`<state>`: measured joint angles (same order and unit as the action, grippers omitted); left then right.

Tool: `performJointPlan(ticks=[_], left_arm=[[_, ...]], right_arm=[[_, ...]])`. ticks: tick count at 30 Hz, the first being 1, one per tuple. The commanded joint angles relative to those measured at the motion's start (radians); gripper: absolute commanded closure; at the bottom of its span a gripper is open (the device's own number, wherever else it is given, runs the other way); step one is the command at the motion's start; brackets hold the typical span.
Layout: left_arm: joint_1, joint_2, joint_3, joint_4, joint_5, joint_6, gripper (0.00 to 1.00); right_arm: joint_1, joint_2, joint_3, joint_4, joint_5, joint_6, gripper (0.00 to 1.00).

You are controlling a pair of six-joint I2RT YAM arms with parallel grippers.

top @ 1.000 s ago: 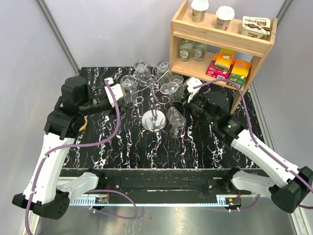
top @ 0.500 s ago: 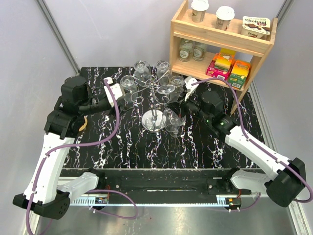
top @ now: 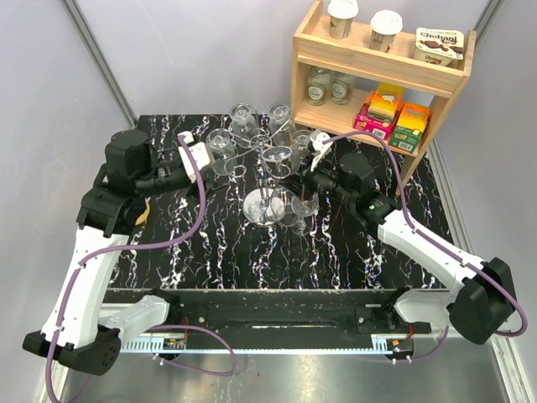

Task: Place the wine glass upside down on the wine glass rack
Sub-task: Turn the wine glass upside down at the wine rack.

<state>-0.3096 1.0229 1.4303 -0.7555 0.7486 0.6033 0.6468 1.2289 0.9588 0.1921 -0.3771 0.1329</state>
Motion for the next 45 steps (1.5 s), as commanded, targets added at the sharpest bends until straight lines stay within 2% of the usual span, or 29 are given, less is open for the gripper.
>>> performJointPlan(ticks=[1, 12, 24, 34, 42, 45], left_arm=[[0.007, -0.007, -0.004, 0.042, 0.031, 0.000, 0.32], [0.007, -0.009, -0.014, 0.042, 0.028, 0.006, 0.31], [0.007, -0.017, -0.024, 0.042, 0.023, 0.007, 0.31], [0.010, -0.023, -0.022, 0.042, 0.023, 0.006, 0.31], [0.017, -0.023, -0.022, 0.042, 0.029, 0.004, 0.30], [0.015, -0.026, -0.024, 0.042, 0.028, 0.007, 0.30]], right_arm=[[0.002, 0.000, 0.044, 0.151, -0.054, 0.022, 1.00], [0.002, -0.008, 0.054, 0.170, -0.163, 0.059, 1.00], [0.001, -0.071, 0.015, 0.184, -0.160, 0.091, 1.00], [-0.001, -0.132, -0.114, 0.240, -0.137, 0.074, 1.00], [-0.001, -0.120, -0.222, 0.378, -0.132, 0.063, 1.00], [-0.003, -0.108, -0.218, 0.376, -0.120, 0.048, 1.00]])
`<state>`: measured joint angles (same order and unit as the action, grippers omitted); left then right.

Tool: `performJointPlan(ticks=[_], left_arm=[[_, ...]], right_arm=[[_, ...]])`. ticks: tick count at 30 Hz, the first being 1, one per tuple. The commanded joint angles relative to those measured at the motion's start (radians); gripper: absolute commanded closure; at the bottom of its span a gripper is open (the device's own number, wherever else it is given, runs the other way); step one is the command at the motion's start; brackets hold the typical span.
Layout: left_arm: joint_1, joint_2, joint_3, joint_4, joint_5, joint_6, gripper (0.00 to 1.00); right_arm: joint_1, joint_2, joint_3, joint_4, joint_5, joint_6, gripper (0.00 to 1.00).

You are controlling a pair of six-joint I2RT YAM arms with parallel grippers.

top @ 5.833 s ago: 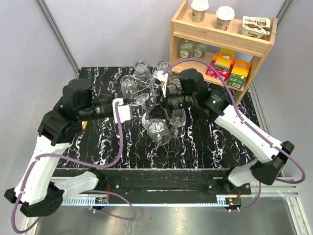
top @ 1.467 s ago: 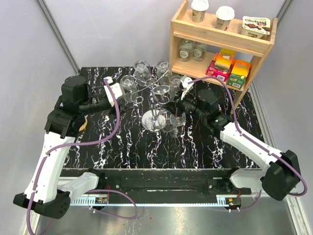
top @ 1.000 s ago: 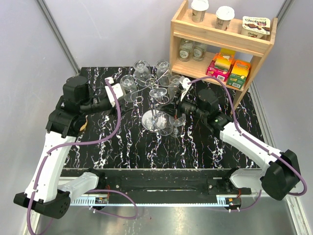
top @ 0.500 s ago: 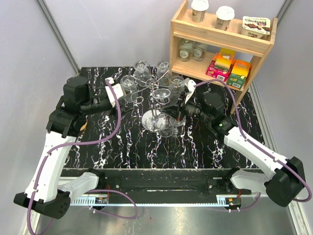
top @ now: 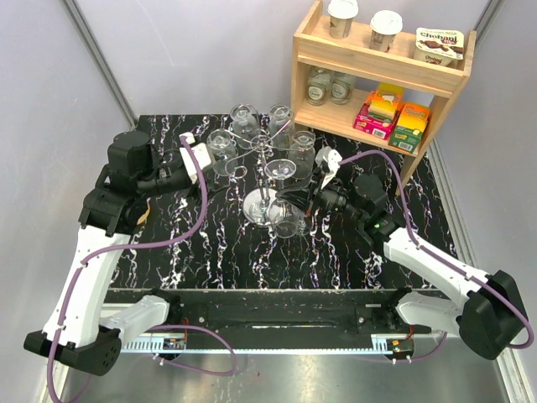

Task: Place the wine glass upside down on the wine glass rack
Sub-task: Turn the wine glass upside down at the wine rack, then pick up the wine glass at the center of the board.

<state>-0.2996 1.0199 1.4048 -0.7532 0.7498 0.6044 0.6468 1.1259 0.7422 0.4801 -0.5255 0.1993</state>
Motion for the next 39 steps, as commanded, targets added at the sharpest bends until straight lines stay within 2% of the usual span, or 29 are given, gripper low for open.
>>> performJointPlan(ticks=[1, 4, 7, 10, 12, 16, 17, 19, 30, 36, 39], left_arm=[[0.008, -0.023, 0.000, 0.040, 0.026, 0.009, 0.30], [0.007, -0.021, -0.003, 0.040, 0.029, 0.011, 0.30], [0.008, -0.020, 0.002, 0.040, 0.033, 0.011, 0.30], [0.008, -0.015, 0.017, 0.040, 0.039, -0.002, 0.30], [0.005, -0.009, 0.035, 0.040, 0.046, -0.020, 0.30], [0.007, 0.002, 0.075, 0.040, 0.074, -0.057, 0.29], [0.005, 0.005, 0.085, 0.040, 0.080, -0.064, 0.29], [0.007, 0.011, 0.105, 0.048, 0.082, -0.089, 0.29], [0.007, 0.026, 0.160, 0.057, 0.062, -0.147, 0.25], [0.008, 0.029, 0.175, 0.049, 0.060, -0.153, 0.25], [0.008, 0.026, 0.178, 0.049, 0.051, -0.160, 0.25]], right_arm=[[-0.003, 0.000, 0.008, 0.072, 0.035, -0.026, 1.00], [-0.001, 0.009, 0.029, 0.040, 0.042, -0.047, 0.92], [-0.001, 0.017, 0.051, 0.015, 0.050, -0.063, 0.80], [-0.001, 0.029, 0.078, -0.026, 0.048, -0.080, 0.77], [-0.001, 0.034, 0.089, -0.043, 0.048, -0.086, 0.68], [-0.001, 0.032, 0.106, -0.083, 0.042, -0.100, 0.64], [-0.001, 0.034, 0.115, -0.098, 0.036, -0.107, 0.57], [-0.001, 0.029, 0.137, -0.150, 0.035, -0.124, 0.52], [-0.003, -0.054, 0.302, -0.708, 0.013, -0.357, 0.49], [-0.001, -0.158, 0.292, -0.896, 0.155, -0.445, 0.45], [-0.003, -0.202, 0.280, -0.951, 0.270, -0.465, 0.50]])
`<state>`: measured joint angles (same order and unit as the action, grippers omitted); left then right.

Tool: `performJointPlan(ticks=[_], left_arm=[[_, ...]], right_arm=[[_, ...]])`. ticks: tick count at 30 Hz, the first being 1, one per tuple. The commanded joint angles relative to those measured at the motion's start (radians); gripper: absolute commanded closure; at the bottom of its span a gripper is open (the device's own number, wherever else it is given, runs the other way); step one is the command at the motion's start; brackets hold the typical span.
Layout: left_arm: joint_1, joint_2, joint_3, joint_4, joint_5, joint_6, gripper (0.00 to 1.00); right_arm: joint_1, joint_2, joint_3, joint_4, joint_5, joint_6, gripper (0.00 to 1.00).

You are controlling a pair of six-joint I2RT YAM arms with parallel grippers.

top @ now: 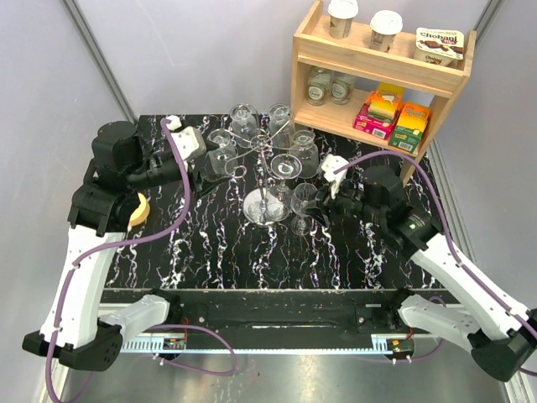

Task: Place the wine glass upside down on the wine glass rack
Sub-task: Pick up the wine glass at the center of the board.

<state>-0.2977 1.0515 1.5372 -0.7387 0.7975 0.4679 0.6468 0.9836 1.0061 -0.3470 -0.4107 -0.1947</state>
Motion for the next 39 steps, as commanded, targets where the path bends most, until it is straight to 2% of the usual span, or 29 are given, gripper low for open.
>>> performJointPlan(ticks=[1, 5, 13, 23, 39], left_arm=[[0.006, -0.007, 0.049, 0.035, -0.003, -0.025, 0.25], [0.014, -0.013, 0.043, 0.035, -0.006, -0.028, 0.25], [0.012, -0.012, 0.032, 0.035, 0.009, -0.026, 0.25], [0.012, -0.024, 0.003, 0.033, 0.011, -0.011, 0.25], [0.012, -0.025, 0.001, 0.019, 0.006, 0.005, 0.26]], right_arm=[[-0.001, -0.066, 0.012, -0.127, 0.202, -0.066, 0.51], [-0.003, -0.048, 0.011, -0.087, 0.348, -0.038, 0.50], [-0.004, 0.087, 0.037, 0.015, 0.478, 0.028, 0.54], [-0.007, 0.193, 0.062, 0.049, 0.506, 0.061, 0.58], [-0.027, 0.245, 0.002, 0.100, 0.526, 0.074, 0.59]])
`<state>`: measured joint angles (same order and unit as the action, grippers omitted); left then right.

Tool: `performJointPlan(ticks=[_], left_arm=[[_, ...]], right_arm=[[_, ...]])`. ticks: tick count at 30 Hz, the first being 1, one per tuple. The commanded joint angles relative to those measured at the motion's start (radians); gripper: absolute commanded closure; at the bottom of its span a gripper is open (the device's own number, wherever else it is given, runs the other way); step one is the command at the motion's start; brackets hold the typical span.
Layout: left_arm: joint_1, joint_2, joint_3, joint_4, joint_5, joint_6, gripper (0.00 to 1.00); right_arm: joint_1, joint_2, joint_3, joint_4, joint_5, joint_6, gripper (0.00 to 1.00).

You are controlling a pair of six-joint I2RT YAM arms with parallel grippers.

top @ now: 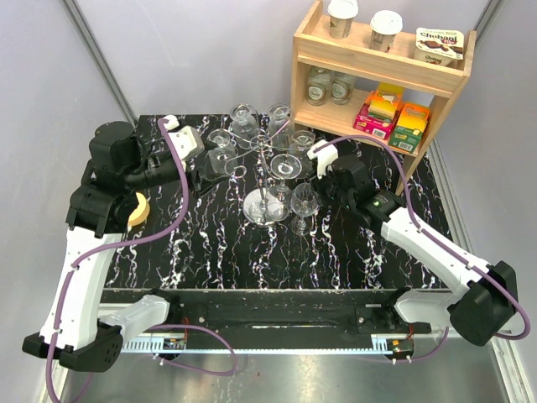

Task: Place the wine glass upside down on the wine glass rack
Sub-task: Pick up the wine glass at the center of the board.

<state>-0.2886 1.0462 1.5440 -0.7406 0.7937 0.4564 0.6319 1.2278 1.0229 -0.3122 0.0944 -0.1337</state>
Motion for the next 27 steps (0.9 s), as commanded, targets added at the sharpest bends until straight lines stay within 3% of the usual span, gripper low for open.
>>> performJointPlan(ticks=[1, 12, 19, 27], left_arm=[[0.003, -0.018, -0.008, 0.021, 0.010, 0.016, 0.26], [0.003, -0.026, -0.009, 0.017, 0.013, 0.021, 0.26], [0.003, -0.035, -0.008, 0.003, 0.010, 0.027, 0.26], [0.003, -0.026, 0.004, 0.004, 0.019, 0.027, 0.26]], right_arm=[[-0.012, 0.002, -0.023, 0.070, 0.022, 0.011, 0.59], [-0.029, 0.015, -0.073, 0.085, 0.021, 0.017, 0.64], [-0.035, -0.057, -0.101, 0.024, 0.025, -0.009, 0.67], [-0.035, -0.105, -0.073, -0.090, 0.019, -0.032, 0.78]])
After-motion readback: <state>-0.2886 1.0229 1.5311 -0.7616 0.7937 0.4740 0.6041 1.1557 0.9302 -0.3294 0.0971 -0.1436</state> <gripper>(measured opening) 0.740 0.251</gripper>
